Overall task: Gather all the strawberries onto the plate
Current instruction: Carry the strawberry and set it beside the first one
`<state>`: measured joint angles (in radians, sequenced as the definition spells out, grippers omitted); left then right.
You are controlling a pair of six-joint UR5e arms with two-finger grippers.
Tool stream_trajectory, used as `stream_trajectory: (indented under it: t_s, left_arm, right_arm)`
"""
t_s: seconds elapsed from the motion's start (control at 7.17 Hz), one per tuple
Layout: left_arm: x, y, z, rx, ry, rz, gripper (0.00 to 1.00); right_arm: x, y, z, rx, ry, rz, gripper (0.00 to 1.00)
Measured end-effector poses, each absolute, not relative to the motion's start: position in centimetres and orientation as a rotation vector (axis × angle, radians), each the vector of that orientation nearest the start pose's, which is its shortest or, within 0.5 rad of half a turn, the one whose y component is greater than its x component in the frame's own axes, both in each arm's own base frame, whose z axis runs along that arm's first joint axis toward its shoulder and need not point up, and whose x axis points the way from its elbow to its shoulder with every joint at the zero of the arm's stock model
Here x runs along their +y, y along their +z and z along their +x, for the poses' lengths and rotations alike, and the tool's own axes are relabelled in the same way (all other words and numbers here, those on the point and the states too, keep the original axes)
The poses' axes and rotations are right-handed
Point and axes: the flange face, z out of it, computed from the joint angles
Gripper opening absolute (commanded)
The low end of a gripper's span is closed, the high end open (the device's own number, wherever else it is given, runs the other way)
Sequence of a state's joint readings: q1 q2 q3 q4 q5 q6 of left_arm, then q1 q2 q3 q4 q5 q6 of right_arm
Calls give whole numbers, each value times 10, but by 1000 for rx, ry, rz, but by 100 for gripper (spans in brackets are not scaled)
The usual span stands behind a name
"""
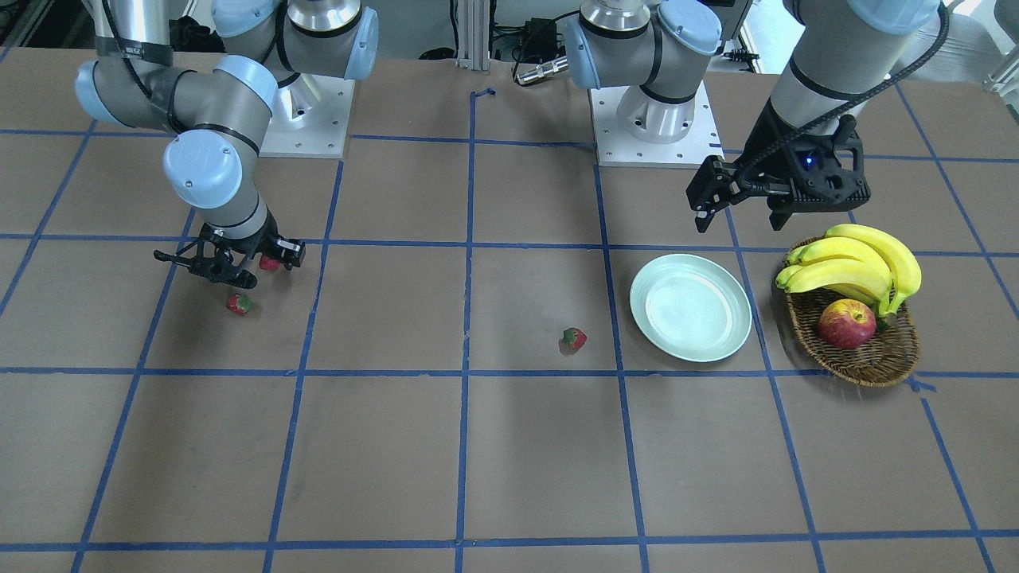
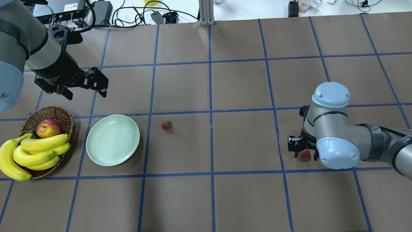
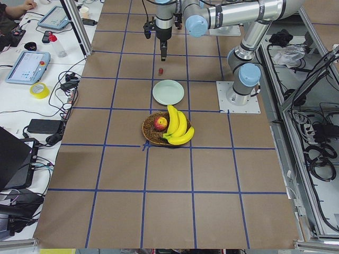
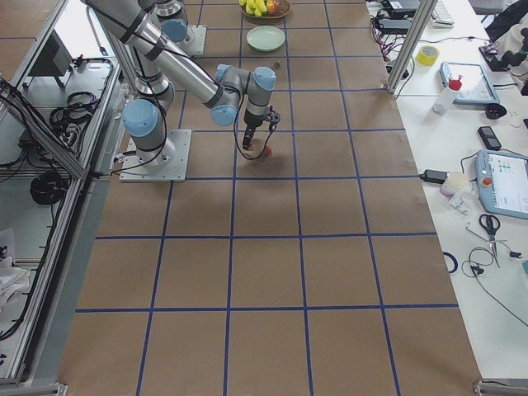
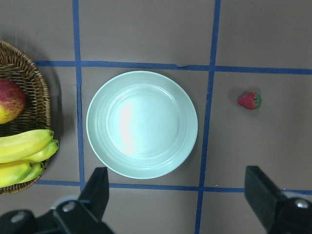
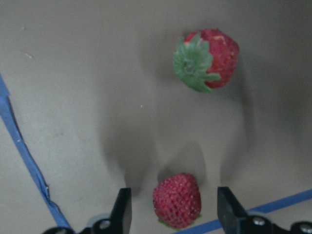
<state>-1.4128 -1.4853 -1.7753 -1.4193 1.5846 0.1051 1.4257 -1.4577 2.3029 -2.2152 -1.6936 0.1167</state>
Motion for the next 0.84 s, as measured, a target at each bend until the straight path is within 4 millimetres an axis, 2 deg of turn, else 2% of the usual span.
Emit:
stream_trajectory:
  t_s: [0.14, 0.42, 0.56, 0.7, 0.84]
  left_arm:
    - [-471, 441, -58, 3122, -34, -86, 100]
    - [-472, 437, -56, 3132, -18, -108, 100]
    - [-474, 433, -56, 3137, -11, -107, 100]
    - [-475, 429, -56, 3139, -4, -100, 100]
    - [-476, 427, -56, 3139, 1, -101, 100]
  right_arm:
    - [-399, 174, 64, 3219, 328, 404, 6]
    - [-401, 177, 65, 3221, 309, 405, 6]
    - [-402, 181, 75, 3210, 286, 401, 6]
    - [-406, 188, 96, 3188, 246, 396, 7]
    - [-415, 200, 132, 3164, 183, 383, 7]
